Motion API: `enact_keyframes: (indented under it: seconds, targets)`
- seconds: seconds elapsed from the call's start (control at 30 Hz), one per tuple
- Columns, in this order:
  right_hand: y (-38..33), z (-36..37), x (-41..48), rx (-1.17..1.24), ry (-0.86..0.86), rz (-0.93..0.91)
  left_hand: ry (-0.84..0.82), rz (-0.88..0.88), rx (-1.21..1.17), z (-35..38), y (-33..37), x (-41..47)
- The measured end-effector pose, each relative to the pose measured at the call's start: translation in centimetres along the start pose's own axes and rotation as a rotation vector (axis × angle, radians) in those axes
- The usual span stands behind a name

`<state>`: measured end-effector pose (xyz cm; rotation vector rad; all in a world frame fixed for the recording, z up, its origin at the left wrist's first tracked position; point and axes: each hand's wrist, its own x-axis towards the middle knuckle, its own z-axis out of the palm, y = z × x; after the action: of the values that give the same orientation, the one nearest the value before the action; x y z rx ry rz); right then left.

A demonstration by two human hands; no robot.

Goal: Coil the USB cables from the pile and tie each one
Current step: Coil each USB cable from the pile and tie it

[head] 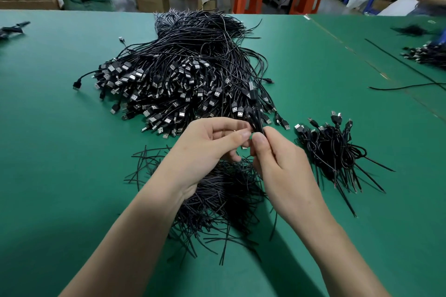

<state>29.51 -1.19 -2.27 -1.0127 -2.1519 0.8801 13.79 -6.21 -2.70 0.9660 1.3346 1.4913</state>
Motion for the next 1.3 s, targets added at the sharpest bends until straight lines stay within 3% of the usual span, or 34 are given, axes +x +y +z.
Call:
enact_keyframes:
  seconds: [0.2,0.4,0.7,1.0,1.3]
  targets:
    - [-0.2,-0.3,0.0,-0.140,0.016,-0.002,-0.039,-0.060,-0.108,0.1,0.0,0.0]
    - [0.2,-0.7,0.2,-0.084,0.047,0.043,-0.189,-0.114,-0.243,0.0,0.2,-0.2]
    - [-0.4,-0.3,-0.1,0.064,0.021,0.093,-0.198,-0.098,-0.182,0.1,-0.7,0.0]
    - [-0.5,-1.2,0.5,0.377,-0.270,0.146,-0.162,-0.025,-0.283,-0.1,-1.9,0.4]
    - [0.1,-3.2,0.9,0.645,-0.657,0.175,-0.304,-0.037,-0.295,0.4,-1.8,-0.1]
